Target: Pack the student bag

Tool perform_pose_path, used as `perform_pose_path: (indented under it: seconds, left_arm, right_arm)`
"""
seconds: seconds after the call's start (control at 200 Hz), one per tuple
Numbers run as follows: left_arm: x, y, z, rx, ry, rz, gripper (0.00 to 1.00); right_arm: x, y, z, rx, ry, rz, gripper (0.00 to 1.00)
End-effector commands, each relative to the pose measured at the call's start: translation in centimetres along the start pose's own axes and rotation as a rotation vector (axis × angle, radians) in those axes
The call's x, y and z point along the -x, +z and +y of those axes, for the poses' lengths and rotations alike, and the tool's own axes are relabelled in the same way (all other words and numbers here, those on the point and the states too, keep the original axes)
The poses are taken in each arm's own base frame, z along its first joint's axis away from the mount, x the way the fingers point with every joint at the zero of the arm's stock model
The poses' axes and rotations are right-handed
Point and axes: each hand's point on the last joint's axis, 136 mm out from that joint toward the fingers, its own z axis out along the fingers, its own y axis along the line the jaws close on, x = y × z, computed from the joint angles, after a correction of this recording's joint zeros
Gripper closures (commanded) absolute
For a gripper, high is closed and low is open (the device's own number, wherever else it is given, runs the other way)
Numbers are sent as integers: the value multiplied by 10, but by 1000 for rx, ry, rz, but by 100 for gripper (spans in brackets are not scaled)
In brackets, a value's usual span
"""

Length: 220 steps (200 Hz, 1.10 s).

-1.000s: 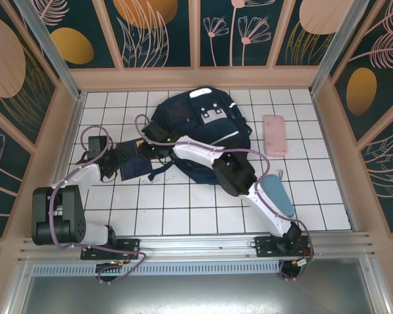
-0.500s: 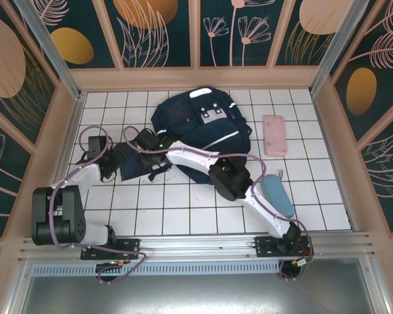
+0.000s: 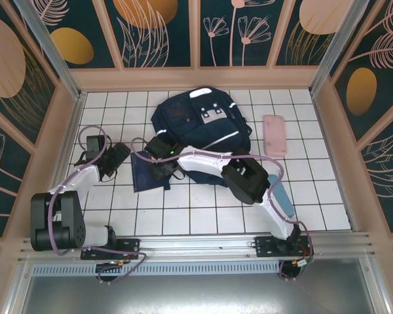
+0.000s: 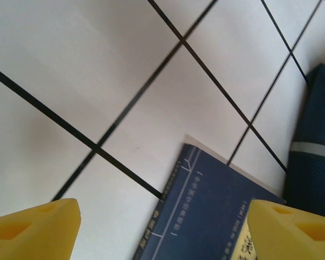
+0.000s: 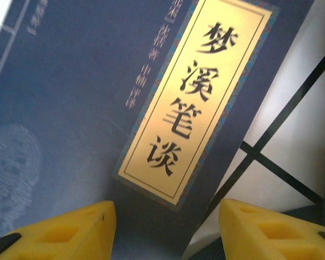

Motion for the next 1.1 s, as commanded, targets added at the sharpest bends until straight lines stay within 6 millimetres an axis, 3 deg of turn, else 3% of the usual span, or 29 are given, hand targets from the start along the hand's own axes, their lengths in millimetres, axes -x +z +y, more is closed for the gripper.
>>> perform_pose_path:
  seconds: [0.0, 0.17, 0.611, 0.826, 0.961, 1.096]
  left_arm:
    - [-17, -2, -4, -56, -1, 74, 20]
    - [-34, -2, 1, -59, 20, 132, 22]
    - [-63, 13, -1, -67, 81, 236, 28]
    - [-72, 24, 14, -11, 88, 260, 28]
    - [-83, 26, 8, -59, 94, 306, 29]
    - [-85, 18, -15, -167, 104, 329, 32]
  right_arm:
    - [27, -19, 3, 91, 155, -55, 47]
    - [25, 0, -13, 39, 293, -34, 51]
    - [9, 22, -17, 21, 304, 18, 62]
    - [1, 29, -20, 27, 315, 40, 67]
    - [0, 31, -20, 39, 316, 47, 68]
    - [0, 33, -15, 89, 322, 53, 70]
